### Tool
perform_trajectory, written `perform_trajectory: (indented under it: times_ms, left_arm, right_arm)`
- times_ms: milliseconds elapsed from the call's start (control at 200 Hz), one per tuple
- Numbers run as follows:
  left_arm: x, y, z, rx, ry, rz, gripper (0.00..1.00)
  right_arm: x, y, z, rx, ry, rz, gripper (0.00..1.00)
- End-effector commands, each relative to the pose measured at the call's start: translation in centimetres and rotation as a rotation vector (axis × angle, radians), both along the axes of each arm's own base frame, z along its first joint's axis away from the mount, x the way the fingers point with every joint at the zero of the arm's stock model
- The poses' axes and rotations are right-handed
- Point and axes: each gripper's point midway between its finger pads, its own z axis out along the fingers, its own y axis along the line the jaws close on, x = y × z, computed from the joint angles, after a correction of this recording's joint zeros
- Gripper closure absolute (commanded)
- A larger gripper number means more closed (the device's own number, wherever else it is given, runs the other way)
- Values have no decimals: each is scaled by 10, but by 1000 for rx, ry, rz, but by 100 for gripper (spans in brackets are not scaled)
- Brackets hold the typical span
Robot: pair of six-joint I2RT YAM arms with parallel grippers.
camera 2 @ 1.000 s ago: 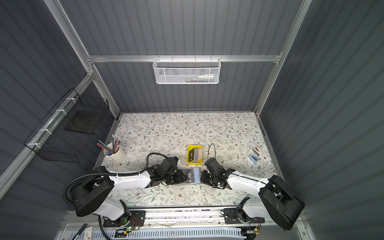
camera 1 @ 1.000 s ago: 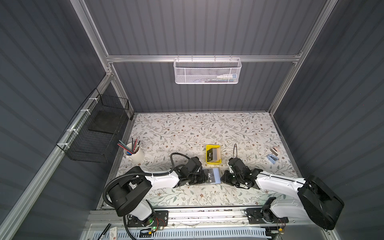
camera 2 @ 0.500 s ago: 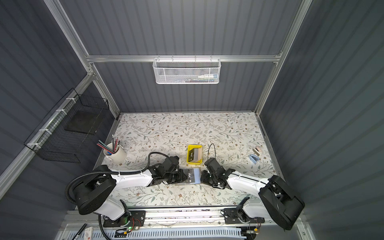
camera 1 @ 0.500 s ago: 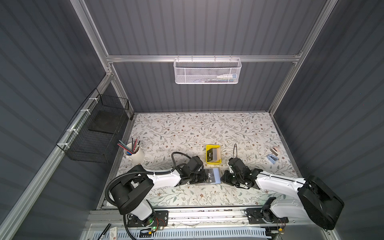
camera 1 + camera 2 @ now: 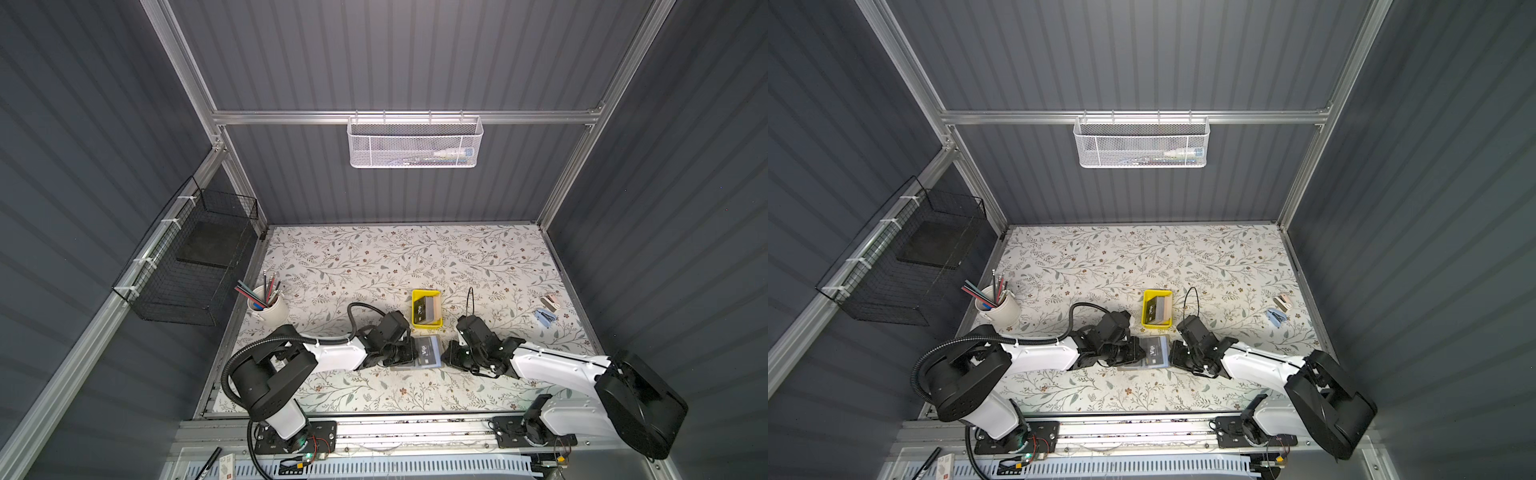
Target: Put the credit cards into the card holder
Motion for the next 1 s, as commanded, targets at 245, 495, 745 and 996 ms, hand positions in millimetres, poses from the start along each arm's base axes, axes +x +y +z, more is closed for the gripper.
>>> perform_trajectory:
  times_ms: [245,495,745,996]
  left_arm:
    - [1,-12,0,-57,24,-12,93]
    - [1,-13,5,-65,16,-12,94]
    - [0,-2,13,-49,-9,3,93]
    - [-6,16,23,-66,-19,33,89]
  right_arm:
    - [-5,-6,-10,-25,22,-2,83]
    - [-5,-6,-10,-23,23,-3,83]
    - [-4,-8,-3,-22,7,-7,83]
    - [-2,-11,16,-20,-34,-14,82]
